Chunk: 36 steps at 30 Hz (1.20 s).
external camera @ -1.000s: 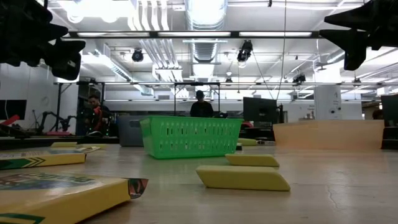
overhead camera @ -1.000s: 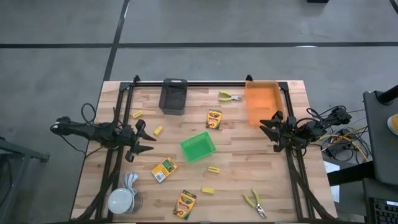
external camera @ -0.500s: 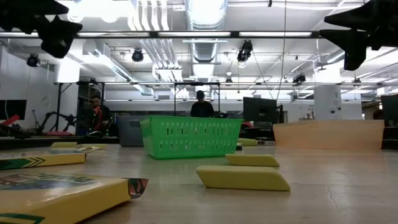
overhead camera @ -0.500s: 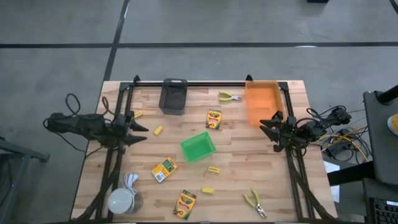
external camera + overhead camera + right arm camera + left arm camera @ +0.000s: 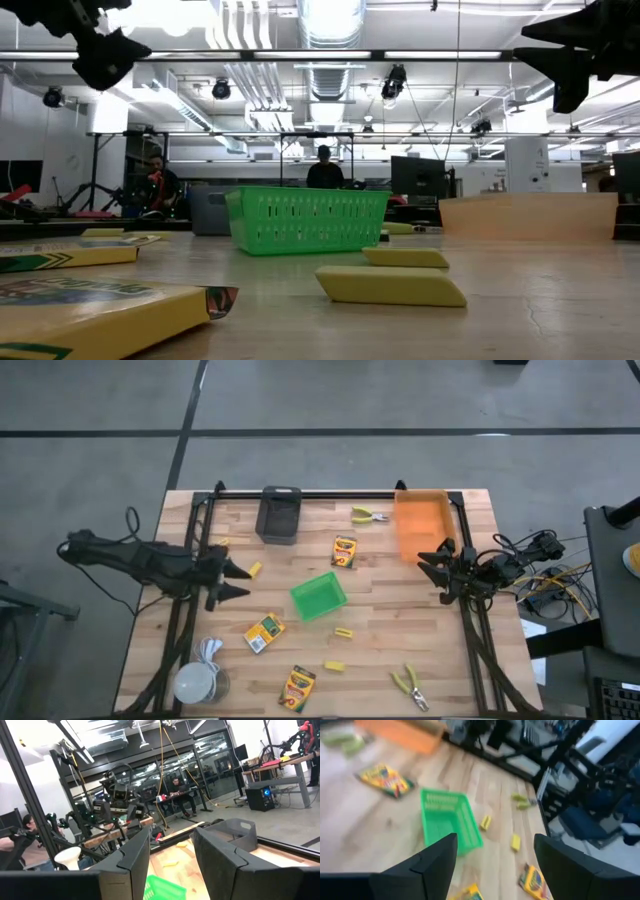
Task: Pick & Place School Supplies
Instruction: Put the middle yellow crayon box into the black bin
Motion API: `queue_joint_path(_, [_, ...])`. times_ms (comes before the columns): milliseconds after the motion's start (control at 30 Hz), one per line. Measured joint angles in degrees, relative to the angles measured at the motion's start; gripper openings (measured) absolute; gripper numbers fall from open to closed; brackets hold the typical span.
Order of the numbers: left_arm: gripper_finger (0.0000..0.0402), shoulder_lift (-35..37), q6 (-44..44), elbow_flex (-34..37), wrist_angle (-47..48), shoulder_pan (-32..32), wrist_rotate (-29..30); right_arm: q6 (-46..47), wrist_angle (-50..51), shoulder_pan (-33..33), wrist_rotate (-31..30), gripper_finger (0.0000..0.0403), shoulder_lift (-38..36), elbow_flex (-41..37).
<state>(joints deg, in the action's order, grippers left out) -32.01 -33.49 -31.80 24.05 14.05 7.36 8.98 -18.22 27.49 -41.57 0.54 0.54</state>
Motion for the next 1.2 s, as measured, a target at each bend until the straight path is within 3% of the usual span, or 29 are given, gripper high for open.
queue_joint_path(100, [0.0269,-3.42,-5.18,-0.32,-0.35,-0.14,-1.41,0.0,0.0,-0.01,0.0,0.0148,0.0,0.0])
queue_joint_path(333, [0.0269,-8.19,-8.45,0.24,-6.8,-2.85,-8.51,0.01,0.0,0.0,0.0,0.0148,0.02,0.02])
queue_joint_path(600, [0.0269,-10.25,-8.82,0.19,-6.87,-9.54,-19.77,0.02,0.0,0.01,0.0,0.0148,0.01,0.0])
queue_joint_path(867, [0.0269,-13.39,-9.92,0.3,-3.6,-14.28,-24.12,0.01,0.0,0.0,-0.02,0.0148,0.01,0.0])
queue_joint_path(1200, [0.0268,-20.72,-7.19,0.34,-5.08,-15.55,-33.35,0.0,0.0,-0.01,-0.01,0.0148,0.0,0.0])
